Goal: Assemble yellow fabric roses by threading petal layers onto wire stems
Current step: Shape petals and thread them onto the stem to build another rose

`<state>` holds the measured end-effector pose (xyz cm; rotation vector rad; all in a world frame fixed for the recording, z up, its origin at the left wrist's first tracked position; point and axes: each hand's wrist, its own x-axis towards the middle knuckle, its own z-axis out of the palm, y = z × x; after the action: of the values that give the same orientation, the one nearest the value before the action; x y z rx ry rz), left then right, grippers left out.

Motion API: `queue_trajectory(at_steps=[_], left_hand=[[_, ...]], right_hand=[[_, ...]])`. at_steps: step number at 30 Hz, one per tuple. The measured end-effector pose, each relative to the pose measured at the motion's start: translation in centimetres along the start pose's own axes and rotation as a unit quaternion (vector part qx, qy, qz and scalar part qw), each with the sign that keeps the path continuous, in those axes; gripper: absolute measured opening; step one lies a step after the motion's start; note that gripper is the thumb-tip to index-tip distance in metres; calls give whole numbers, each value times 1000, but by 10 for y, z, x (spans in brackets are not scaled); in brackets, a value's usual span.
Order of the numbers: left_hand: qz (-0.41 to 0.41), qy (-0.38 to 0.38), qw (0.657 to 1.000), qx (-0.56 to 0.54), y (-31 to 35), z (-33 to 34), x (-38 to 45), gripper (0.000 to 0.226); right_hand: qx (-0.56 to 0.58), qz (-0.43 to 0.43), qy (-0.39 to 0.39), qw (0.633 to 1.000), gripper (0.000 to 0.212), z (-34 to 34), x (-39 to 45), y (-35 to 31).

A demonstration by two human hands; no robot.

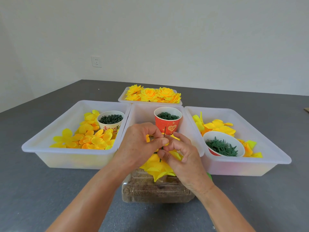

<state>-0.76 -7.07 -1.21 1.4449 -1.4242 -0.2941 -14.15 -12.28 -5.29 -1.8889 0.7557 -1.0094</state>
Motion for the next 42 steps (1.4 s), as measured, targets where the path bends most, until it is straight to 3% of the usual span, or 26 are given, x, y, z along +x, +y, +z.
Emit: queue_trajectory(at_steps=[6,21,28,33,42], left_hand=[[-5,1,1000,7,2,0,-2,24],[-10,-3,1000,22,6,-4,-4,26],[-13,1,999,35,6,-3,-3,29],[-38,-16,999,-23,7,-10,-7,17],[-68,21,997,-25,-8,-20,-19,14]], right_hand=[[-18,2,-2,1000,13,-1,-1,-1],[-36,-24,17,999,34,-3,-3,-8],[-42,0,1,999,27,-4,0,-12],[-46,-48,-11,998,14,-12,4,-26],[-181,-60,-26,981,10,-18,11,-39]])
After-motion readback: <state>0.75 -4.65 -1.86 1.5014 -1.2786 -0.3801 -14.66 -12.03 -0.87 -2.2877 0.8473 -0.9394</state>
